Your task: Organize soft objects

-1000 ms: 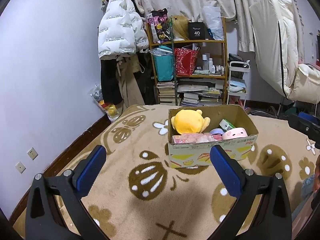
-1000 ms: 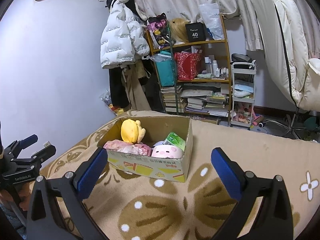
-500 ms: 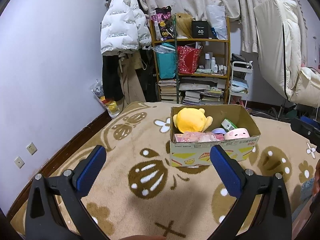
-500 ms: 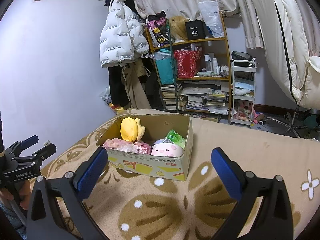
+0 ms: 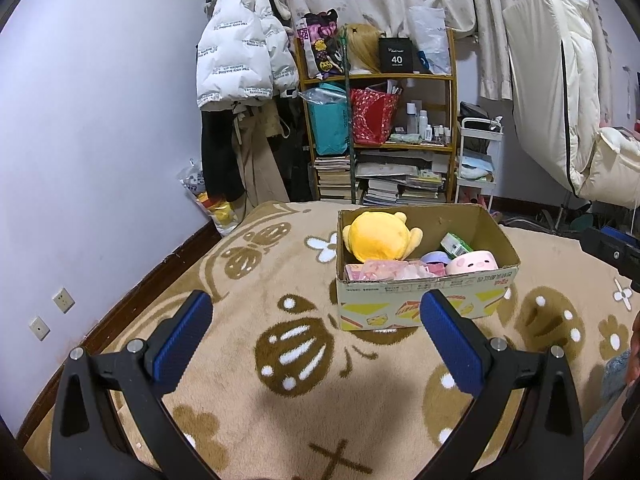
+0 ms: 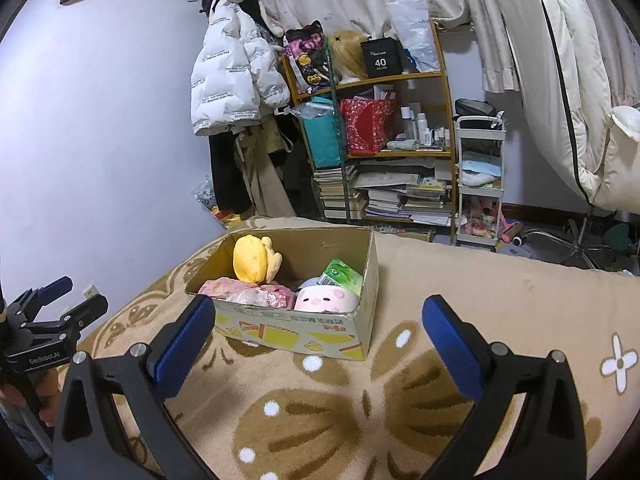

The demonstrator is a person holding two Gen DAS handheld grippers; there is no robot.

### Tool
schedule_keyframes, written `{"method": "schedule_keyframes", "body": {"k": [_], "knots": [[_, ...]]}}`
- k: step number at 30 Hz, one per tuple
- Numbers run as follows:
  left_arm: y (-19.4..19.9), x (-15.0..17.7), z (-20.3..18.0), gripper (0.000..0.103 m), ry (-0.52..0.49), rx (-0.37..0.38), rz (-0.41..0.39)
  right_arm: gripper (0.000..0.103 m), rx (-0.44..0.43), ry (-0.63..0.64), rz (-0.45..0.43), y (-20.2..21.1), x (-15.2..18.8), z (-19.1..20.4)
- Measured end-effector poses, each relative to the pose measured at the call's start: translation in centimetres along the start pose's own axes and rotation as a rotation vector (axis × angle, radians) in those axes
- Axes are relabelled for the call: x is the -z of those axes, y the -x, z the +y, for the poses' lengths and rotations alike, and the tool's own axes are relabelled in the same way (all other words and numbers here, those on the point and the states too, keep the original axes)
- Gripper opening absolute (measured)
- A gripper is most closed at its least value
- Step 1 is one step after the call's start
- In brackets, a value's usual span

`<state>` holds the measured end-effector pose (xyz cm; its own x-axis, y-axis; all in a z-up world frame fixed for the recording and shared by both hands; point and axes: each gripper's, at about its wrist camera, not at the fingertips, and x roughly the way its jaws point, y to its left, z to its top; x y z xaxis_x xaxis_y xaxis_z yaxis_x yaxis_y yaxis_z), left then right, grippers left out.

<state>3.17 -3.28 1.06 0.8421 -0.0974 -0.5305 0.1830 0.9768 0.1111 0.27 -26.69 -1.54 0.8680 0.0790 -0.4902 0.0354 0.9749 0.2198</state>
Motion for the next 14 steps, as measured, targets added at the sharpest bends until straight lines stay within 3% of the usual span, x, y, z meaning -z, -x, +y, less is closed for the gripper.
{"method": "schedule_keyframes", "body": {"k": [14], "knots": [[-0.13,0.31,0.11,0.102,-0.004,0.003,0.002,0.103,0.005,-0.009,0.002,-0.07,0.02,-0.12]]}}
